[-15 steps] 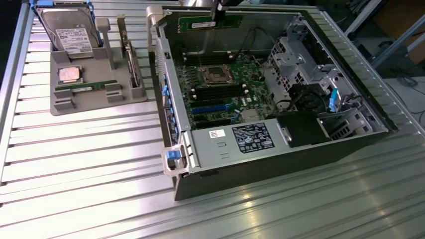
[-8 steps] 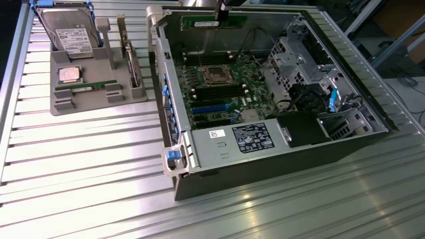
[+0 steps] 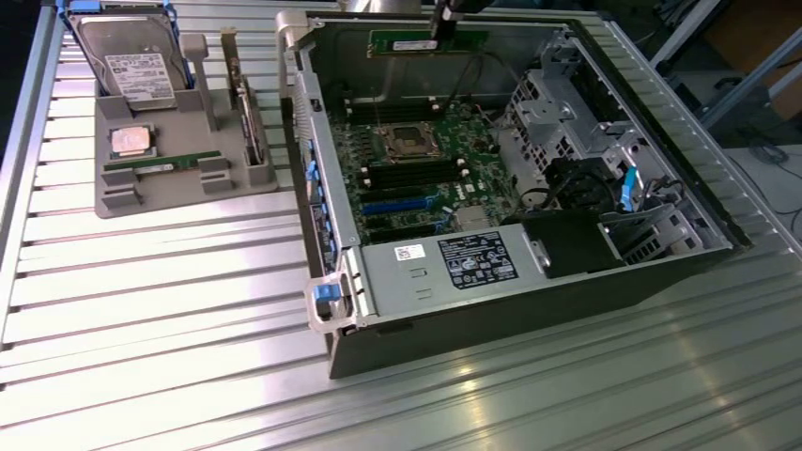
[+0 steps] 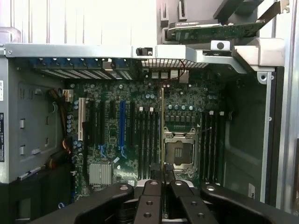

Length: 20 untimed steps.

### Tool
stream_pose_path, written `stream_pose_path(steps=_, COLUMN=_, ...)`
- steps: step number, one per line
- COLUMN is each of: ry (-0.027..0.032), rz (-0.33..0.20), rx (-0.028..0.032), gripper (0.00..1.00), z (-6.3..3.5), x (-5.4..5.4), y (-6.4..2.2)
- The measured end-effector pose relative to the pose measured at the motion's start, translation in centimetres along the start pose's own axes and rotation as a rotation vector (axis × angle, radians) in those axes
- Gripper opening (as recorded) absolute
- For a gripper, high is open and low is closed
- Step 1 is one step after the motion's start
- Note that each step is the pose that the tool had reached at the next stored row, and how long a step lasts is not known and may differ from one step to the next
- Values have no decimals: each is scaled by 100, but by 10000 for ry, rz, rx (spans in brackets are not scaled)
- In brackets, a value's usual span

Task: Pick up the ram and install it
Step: 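Pick up the ram and move it above insertion slot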

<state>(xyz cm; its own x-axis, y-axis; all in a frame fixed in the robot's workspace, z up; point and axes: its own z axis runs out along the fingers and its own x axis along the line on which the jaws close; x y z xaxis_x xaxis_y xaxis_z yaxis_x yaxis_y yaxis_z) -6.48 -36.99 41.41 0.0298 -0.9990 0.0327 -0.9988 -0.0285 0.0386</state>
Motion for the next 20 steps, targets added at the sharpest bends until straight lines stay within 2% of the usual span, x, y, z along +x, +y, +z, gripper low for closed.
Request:
stream_pose_path(steps=4, ry=0, rz=2, rx=1, gripper=12, z=-3, x=3, y=-111)
stream_pose_path(steps=8, ry=0, rz=1, rx=0, gripper=12, z=-10, x=10, y=-321)
stream_pose_path(steps=10, ry=0, rz=1, rx=0, gripper=12, z=-12, x=12, y=-391)
stream_pose_path(steps=11, ry=0, rz=2, rx=0, gripper=12, z=-15, x=14, y=-467)
stream_pose_path(steps=16, ry=0, rz=2, rx=0, gripper=12, z=-19, x=18, y=-623)
stream_pose_path(steps=17, ry=1, rz=0, rx=0, gripper=12, z=-20, x=19, y=-668)
stream_pose_path(steps=18, ry=-1, rz=1, rx=0, gripper=12, z=-22, x=22, y=-762)
stream_pose_path(steps=19, ry=0, rz=1, rx=0, gripper=12, z=-23, x=23, y=-800)
stream_pose_path(steps=20, ry=0, rz=1, rx=0, gripper=12, z=-26, x=26, y=-874)
